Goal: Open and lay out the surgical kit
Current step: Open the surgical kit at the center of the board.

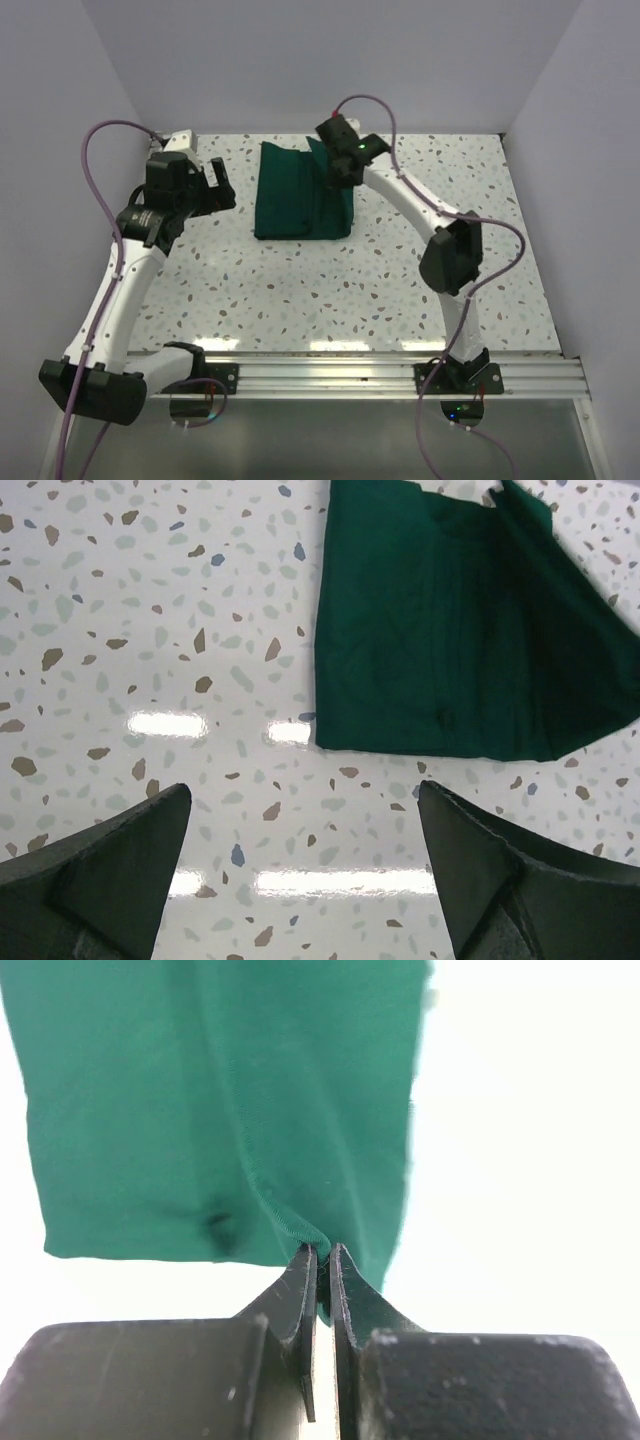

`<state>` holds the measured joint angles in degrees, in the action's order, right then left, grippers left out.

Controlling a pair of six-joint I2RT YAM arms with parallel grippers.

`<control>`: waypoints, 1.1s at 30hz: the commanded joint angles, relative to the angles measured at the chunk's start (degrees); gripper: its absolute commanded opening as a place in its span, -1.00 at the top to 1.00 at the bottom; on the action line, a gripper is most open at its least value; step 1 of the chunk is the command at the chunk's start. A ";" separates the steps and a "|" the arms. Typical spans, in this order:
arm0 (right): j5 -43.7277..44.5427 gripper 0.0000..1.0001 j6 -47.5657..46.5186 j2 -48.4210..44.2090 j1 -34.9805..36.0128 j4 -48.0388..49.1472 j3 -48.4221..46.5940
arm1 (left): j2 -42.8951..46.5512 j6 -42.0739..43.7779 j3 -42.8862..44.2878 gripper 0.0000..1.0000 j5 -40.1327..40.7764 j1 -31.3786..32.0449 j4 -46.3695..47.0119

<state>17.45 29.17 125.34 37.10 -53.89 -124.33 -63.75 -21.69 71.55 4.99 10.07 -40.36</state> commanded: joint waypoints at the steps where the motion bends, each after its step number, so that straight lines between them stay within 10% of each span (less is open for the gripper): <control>1: 6.19 1.00 1.95 -11.15 -5.01 -0.34 7.42 | -4.17 3.76 -0.97 -1.00 0.64 0.74 6.07; 9: 12.95 1.00 2.29 -20.39 -9.68 -0.78 27.88 | -19.64 4.73 -0.45 -1.00 1.77 9.52 12.23; 10: 13.39 0.81 2.73 -20.83 -9.94 -1.04 29.40 | -20.88 4.38 -0.18 -1.00 2.90 12.32 12.67; 11: 14.01 -0.09 3.00 -21.10 -10.47 -1.39 30.72 | -22.20 4.20 0.17 -1.00 3.26 13.56 13.37; 13: 16.90 -0.97 4.22 -21.63 -11.00 -2.27 33.80 | -26.42 3.59 1.75 -1.00 4.84 16.63 13.73; 33: 13.31 -0.97 0.98 -35.42 -14.95 1.42 41.01 | -47.96 5.17 12.30 -0.91 10.12 24.74 10.83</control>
<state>30.83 30.63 92.42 22.06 -54.17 -83.99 -110.74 -18.06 81.56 15.35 33.69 -30.92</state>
